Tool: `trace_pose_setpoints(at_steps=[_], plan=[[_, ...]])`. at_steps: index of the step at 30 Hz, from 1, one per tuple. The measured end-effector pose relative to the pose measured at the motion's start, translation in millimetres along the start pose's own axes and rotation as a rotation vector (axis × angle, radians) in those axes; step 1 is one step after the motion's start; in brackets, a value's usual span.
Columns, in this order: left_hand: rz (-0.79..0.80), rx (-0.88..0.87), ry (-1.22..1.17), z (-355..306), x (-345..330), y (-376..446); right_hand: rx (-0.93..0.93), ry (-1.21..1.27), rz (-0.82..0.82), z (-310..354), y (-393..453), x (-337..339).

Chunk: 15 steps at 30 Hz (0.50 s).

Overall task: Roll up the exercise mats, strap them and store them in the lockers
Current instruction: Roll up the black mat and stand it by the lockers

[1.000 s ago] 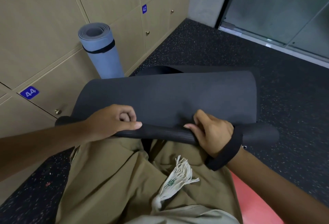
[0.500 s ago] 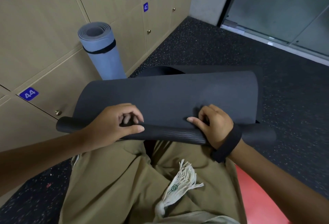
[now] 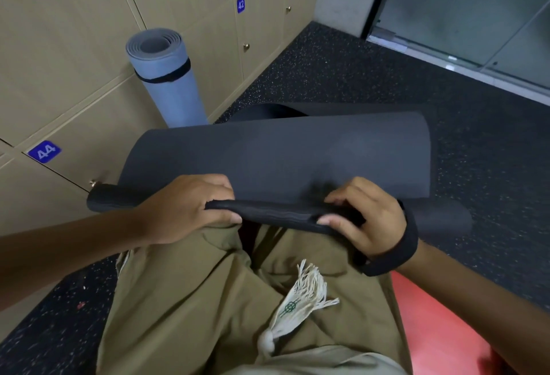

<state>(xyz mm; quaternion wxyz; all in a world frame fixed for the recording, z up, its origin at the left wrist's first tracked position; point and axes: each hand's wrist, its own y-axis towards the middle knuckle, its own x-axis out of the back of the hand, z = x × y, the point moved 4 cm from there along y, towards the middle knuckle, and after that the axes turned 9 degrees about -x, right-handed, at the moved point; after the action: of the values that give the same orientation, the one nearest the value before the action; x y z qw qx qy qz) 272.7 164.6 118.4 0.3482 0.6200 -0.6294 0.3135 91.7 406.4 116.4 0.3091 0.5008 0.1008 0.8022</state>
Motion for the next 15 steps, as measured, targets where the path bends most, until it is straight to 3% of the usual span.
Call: trace_pose_setpoints(at_steps=[7,12,15], plan=[[0.035,0.059,-0.142,7,1,12,0.295,-0.118,0.017,-2,0,-1],[-0.019,0.045,-0.117,10,5,17,0.224,-0.142,0.029,-12,8,-11],[-0.148,0.047,-0.115,13,5,15,0.144,-0.124,0.076,-18,21,-14]])
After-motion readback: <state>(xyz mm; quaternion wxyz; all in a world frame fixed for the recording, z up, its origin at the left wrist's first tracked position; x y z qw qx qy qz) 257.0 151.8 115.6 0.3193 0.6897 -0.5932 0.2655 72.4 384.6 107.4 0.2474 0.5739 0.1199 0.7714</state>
